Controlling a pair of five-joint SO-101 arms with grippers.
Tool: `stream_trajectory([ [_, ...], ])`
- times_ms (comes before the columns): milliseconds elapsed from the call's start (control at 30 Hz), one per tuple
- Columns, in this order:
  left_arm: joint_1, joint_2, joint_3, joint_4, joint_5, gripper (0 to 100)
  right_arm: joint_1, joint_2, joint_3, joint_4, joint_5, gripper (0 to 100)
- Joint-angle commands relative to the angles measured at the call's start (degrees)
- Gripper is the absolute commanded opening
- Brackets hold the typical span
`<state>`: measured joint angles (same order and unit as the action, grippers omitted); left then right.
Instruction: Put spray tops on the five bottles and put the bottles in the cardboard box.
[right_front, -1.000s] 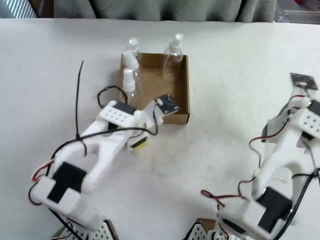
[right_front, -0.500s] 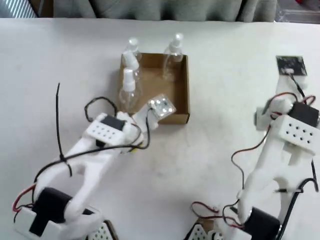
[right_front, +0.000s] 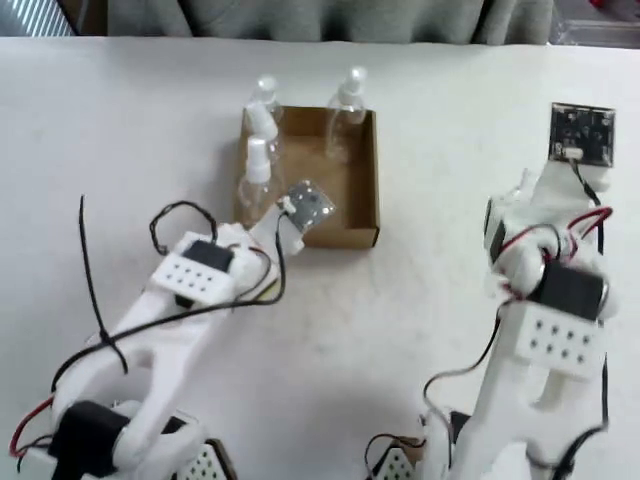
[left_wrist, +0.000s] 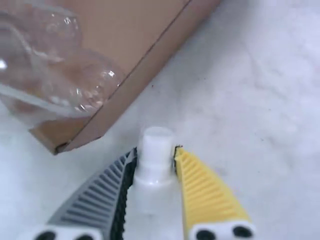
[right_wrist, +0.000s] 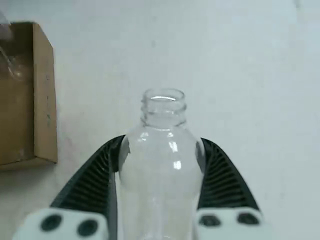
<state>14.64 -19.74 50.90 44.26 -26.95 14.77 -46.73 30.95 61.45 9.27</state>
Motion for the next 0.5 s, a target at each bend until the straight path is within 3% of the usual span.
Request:
stream_trajectory([
  [0,-0.7,-5.1,0.5,-1.7,1.1,2,-0.5,-6.6,2.4,-5.4,-0.8,1.7],
  [133,-0.9,-7.6,1.0,-1.4,6.3,2,-3.5,-10.4,9.0,-11.6,-1.2,1.6],
  [400,-7.8,-17.7,1.1,-0.1,14.9,2,-9.2,-19.8,22.0,-25.3,-1.5,1.6],
  [467,-9.2,-21.7,1.1,1.4,16.2,2,-10.9,-24.0,25.1,-27.4,-5.5,1.6],
])
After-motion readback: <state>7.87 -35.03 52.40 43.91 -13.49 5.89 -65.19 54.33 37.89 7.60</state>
